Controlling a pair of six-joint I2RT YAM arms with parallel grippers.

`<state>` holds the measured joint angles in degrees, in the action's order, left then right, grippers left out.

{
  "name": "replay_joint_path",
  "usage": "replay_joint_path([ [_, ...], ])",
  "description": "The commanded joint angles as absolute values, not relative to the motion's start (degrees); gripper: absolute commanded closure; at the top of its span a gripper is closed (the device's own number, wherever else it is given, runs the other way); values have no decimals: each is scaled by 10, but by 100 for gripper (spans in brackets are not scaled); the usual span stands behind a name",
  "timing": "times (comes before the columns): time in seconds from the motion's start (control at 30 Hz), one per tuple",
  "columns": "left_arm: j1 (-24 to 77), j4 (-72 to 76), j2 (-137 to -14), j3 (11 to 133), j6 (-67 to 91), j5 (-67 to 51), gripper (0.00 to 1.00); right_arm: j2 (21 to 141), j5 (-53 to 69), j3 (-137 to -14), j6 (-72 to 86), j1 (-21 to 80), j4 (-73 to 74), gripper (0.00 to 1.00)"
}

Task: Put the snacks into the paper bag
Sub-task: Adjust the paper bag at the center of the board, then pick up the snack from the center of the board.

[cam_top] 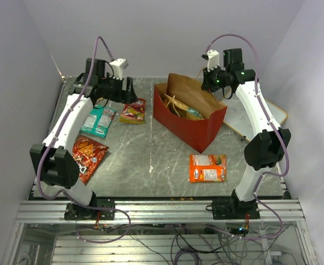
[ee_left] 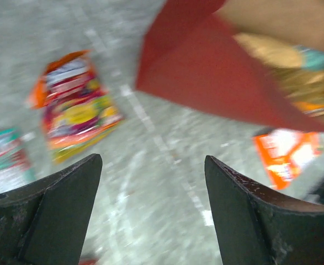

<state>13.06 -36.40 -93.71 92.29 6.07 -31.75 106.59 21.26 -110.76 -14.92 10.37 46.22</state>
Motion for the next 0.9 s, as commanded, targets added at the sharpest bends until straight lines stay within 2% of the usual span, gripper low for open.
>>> replay_joint_path([
  [0.0,83,-446,-883,879,-132,-141,14,1031,227,-1086,-133,106,443,100],
  [0.13,25,-470,-831,779,-219,-79,14,1014,240,-1068,-123,105,431,100],
  [0.4,-155,-518,-799,649,-329,-93,15,994,270,-1041,-111,106,414,100],
  [0.63,-329,-538,-864,621,-415,-163,17,989,275,-1039,-110,105,413,100],
  [0.87,-368,-511,-947,618,-440,-192,22,988,276,-1037,-108,106,416,100],
])
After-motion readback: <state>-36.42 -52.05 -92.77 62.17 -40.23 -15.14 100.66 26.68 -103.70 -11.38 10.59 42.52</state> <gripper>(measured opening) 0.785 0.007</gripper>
